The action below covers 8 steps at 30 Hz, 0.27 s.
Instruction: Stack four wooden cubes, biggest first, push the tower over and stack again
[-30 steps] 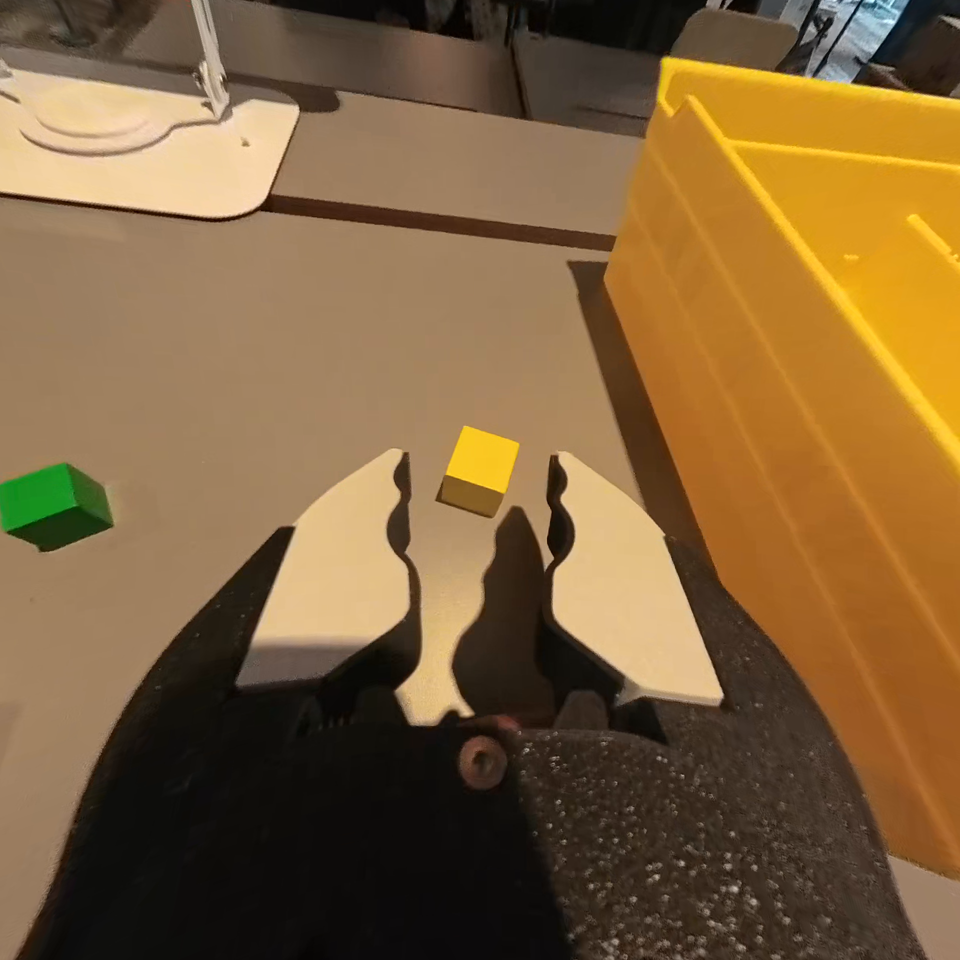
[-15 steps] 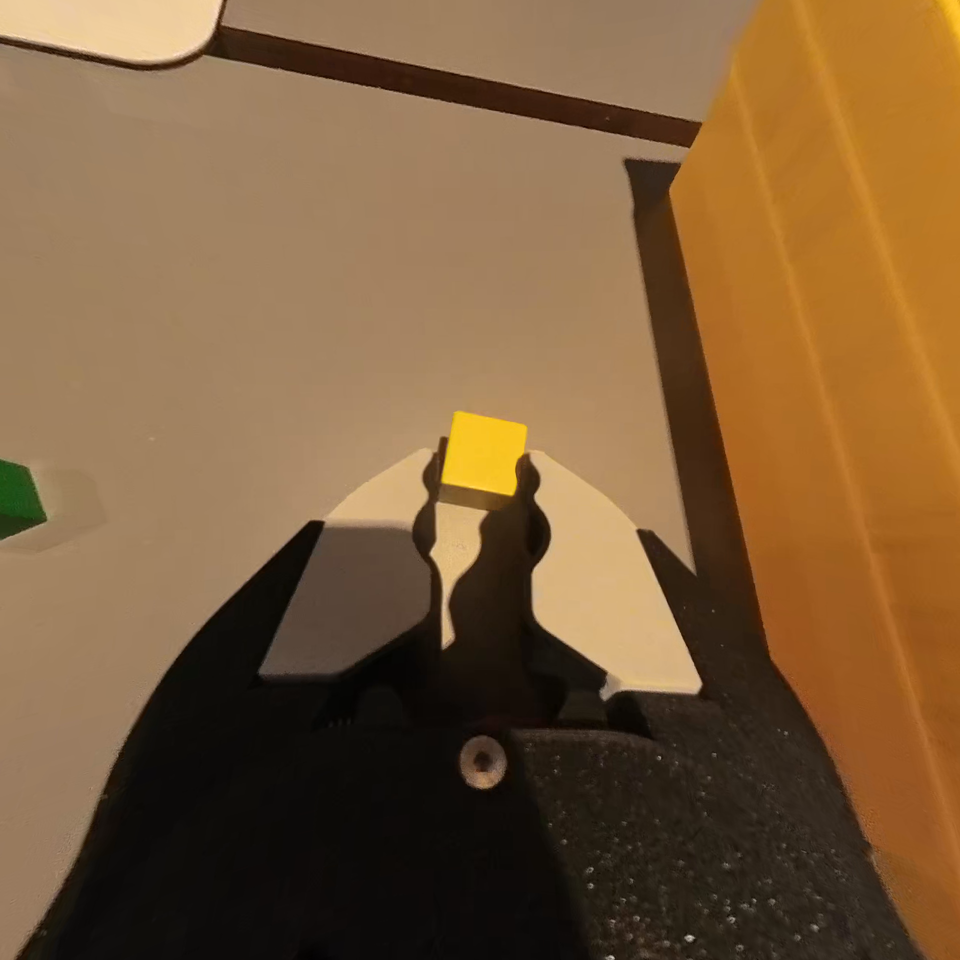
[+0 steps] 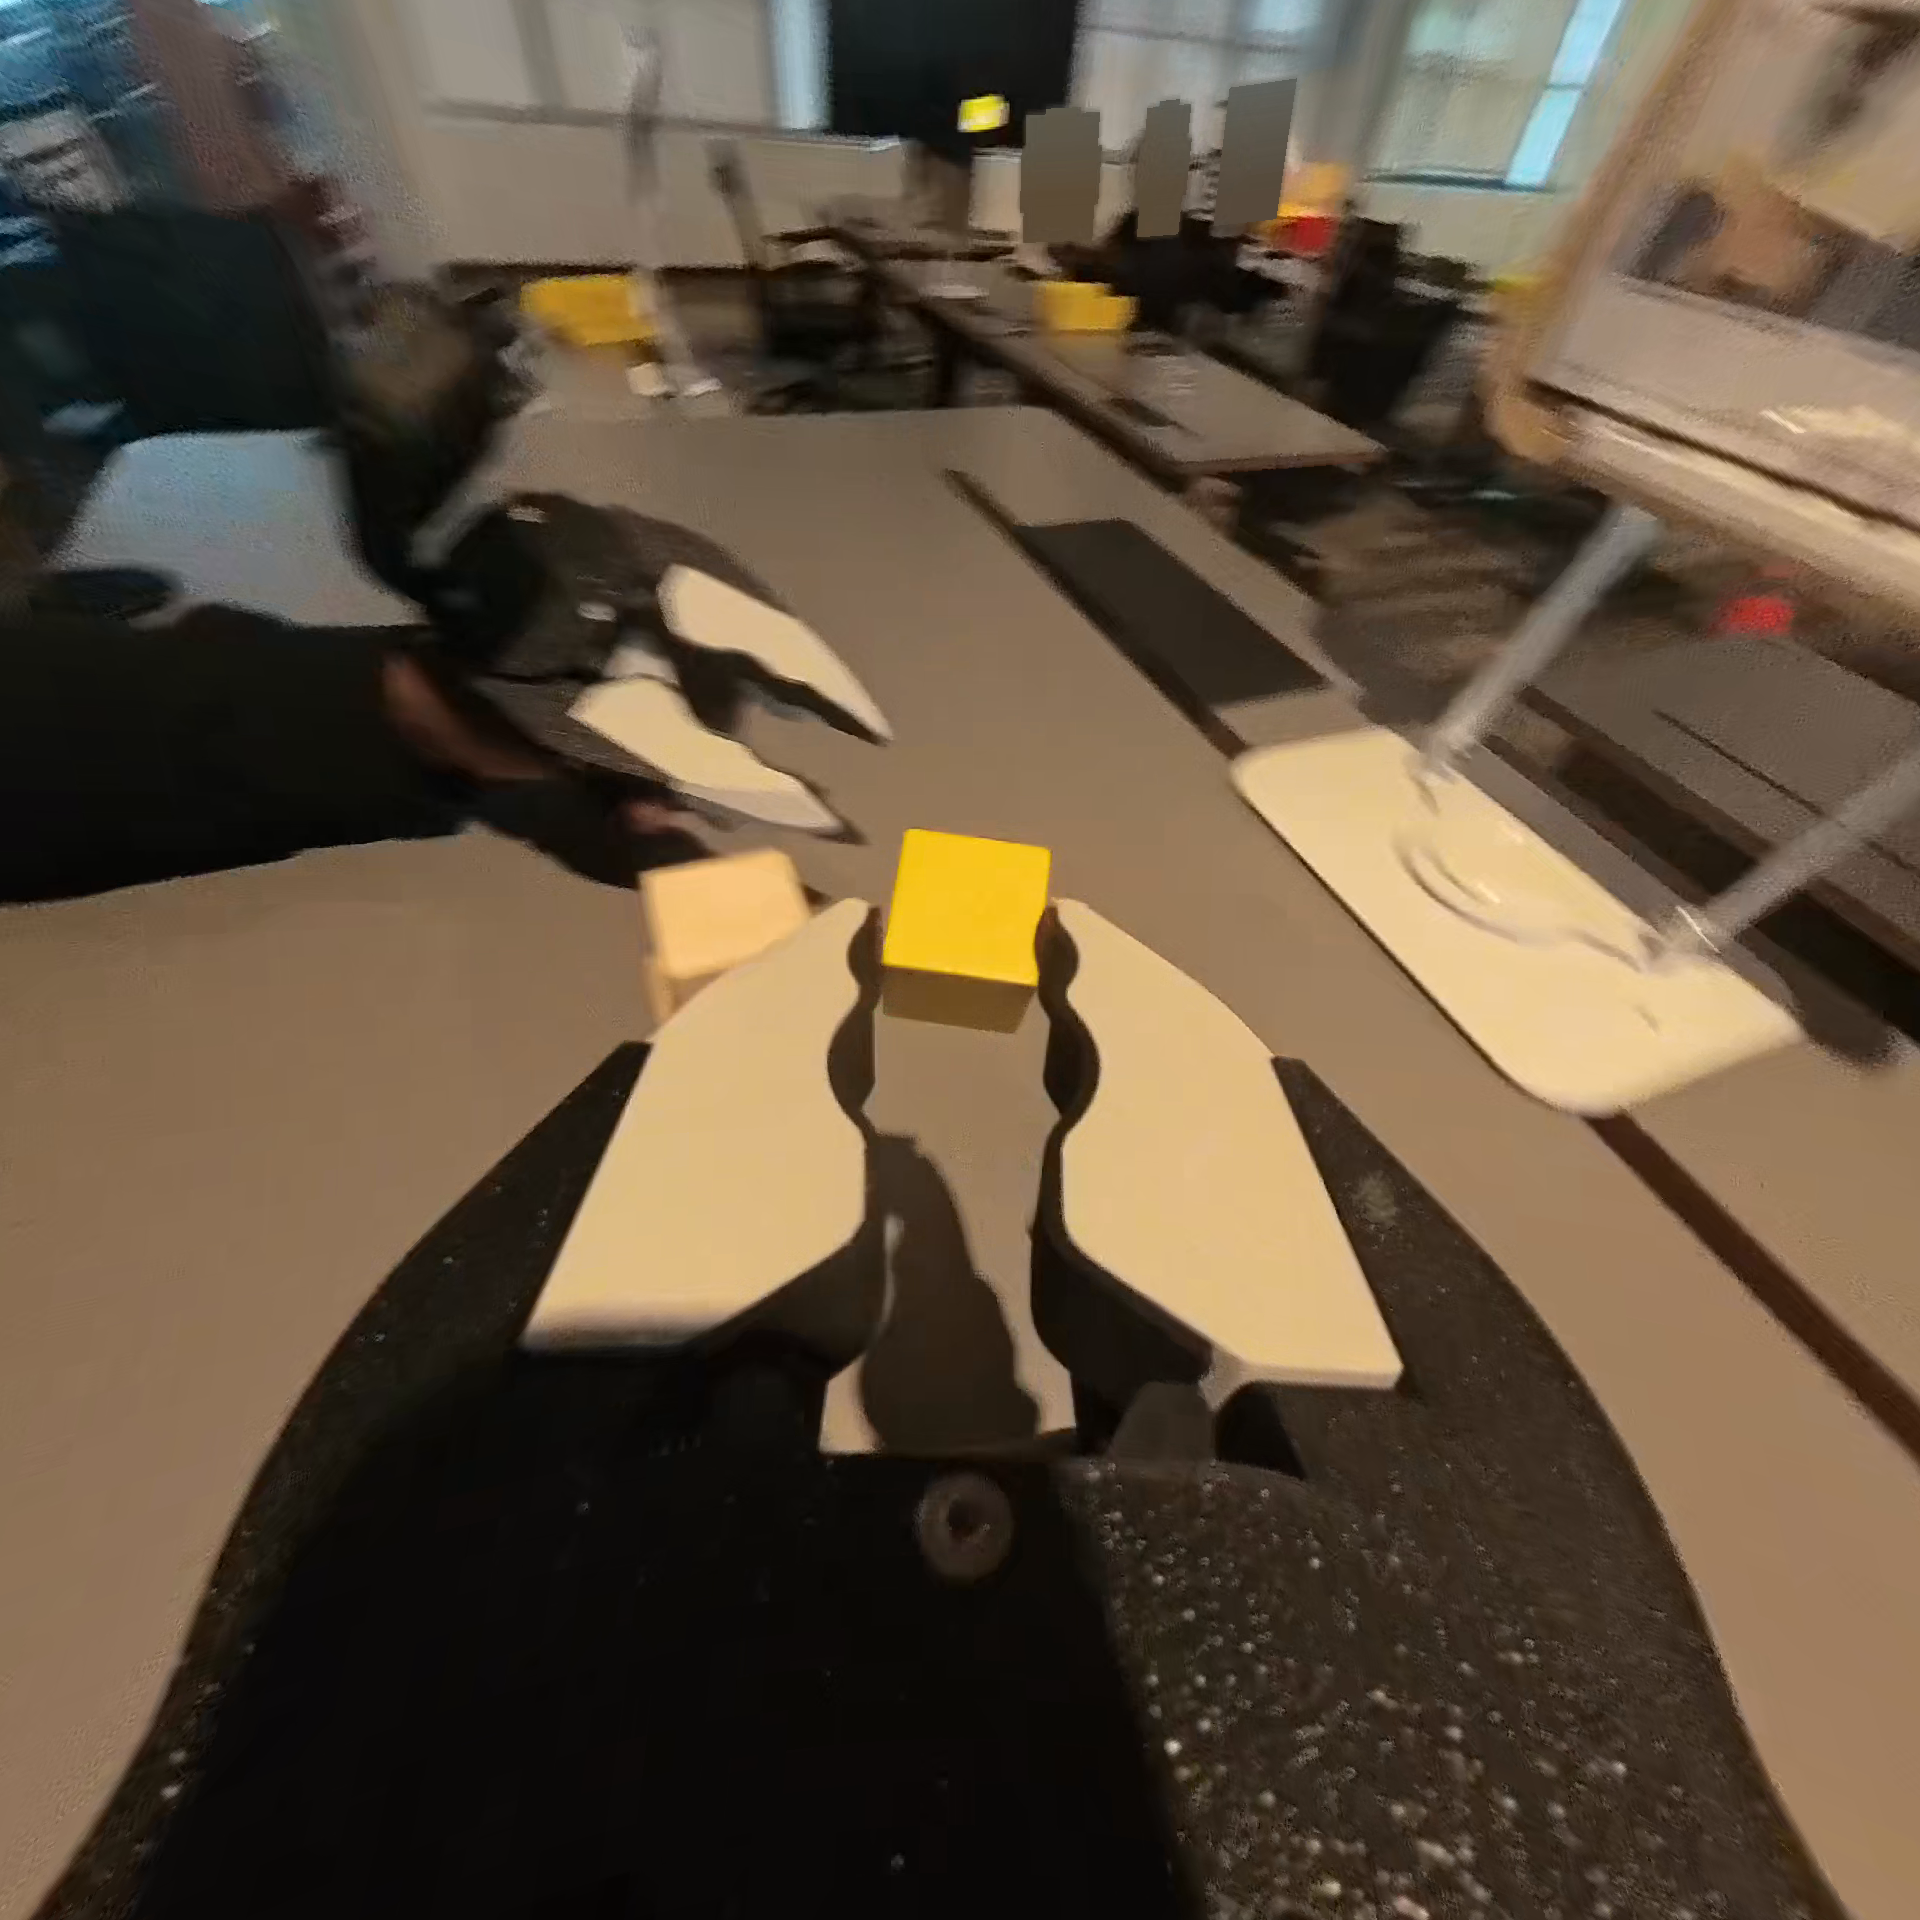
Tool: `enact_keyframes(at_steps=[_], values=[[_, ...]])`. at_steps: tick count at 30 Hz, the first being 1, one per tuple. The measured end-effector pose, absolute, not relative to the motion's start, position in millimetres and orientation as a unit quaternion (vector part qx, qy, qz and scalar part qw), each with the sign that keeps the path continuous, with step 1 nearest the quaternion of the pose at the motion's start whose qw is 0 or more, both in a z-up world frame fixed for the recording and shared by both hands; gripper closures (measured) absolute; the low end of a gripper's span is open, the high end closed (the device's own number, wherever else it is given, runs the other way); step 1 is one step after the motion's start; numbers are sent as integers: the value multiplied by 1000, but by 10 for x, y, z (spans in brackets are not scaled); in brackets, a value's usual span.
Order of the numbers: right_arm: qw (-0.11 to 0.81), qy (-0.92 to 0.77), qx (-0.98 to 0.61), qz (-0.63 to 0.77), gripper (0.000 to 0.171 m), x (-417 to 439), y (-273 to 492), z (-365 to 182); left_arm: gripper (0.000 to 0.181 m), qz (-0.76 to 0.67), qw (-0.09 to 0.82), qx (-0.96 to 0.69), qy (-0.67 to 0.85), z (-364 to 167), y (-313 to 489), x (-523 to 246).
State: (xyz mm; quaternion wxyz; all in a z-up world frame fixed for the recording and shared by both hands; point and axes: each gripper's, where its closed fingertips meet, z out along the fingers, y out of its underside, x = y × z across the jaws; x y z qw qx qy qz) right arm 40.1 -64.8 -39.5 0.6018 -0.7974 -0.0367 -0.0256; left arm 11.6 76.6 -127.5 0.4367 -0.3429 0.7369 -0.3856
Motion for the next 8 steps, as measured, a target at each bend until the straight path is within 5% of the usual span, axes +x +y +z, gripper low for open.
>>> enact_keyframes(at_steps=[1,8], values=[[591,-76,-803,-11,143,239,-546,-325,146,-385,438,-342,737,-1274,767,116],[485,-226,-844,9,143,-325,-38,-584,147,-385,442,-336,738,-1270,768,114]])
